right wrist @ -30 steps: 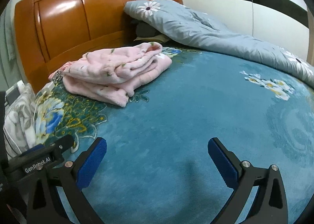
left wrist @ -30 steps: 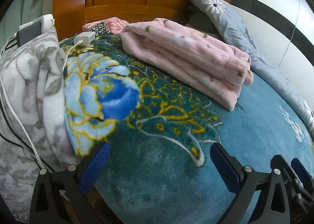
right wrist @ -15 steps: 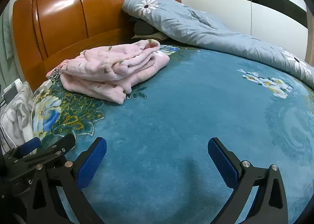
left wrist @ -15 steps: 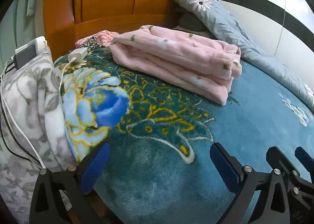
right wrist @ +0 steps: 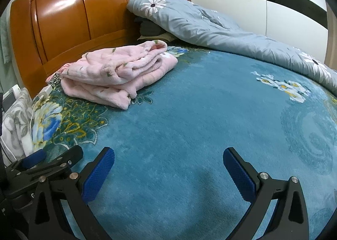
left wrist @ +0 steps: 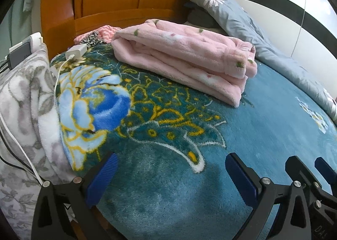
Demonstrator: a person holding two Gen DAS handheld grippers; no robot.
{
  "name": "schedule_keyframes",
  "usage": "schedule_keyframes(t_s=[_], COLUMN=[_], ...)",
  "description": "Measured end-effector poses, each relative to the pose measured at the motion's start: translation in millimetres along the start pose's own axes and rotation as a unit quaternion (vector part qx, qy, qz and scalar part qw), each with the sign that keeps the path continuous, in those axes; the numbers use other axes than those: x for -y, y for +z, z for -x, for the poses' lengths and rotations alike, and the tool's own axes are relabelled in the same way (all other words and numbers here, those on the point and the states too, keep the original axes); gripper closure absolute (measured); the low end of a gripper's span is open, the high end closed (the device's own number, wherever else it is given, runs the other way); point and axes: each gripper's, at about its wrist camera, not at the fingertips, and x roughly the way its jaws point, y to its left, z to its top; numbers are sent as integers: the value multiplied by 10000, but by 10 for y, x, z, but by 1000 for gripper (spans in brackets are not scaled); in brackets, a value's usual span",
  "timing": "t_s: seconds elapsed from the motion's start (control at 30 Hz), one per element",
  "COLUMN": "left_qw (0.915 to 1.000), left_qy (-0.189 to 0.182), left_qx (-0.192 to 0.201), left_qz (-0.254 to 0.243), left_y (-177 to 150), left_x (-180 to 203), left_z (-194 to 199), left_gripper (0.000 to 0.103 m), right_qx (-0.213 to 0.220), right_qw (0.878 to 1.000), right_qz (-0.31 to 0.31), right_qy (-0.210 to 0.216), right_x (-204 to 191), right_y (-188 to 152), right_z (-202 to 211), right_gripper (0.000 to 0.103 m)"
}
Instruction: Fold clothes
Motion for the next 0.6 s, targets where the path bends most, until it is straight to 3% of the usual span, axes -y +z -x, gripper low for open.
schedule_keyframes(t_s=[0.6], left_qw=[9999], left_qy=[-64], left_qx=[56], left_qz=[-128], left_y=[-20], left_x=[58], left_z=[31], left_gripper=[0], right_qx=[104], right_qw=[9999], right_qz=[-78], right_qy=[11], right_x=[38], right_y=[-8], right_z=[46], right_gripper=[0])
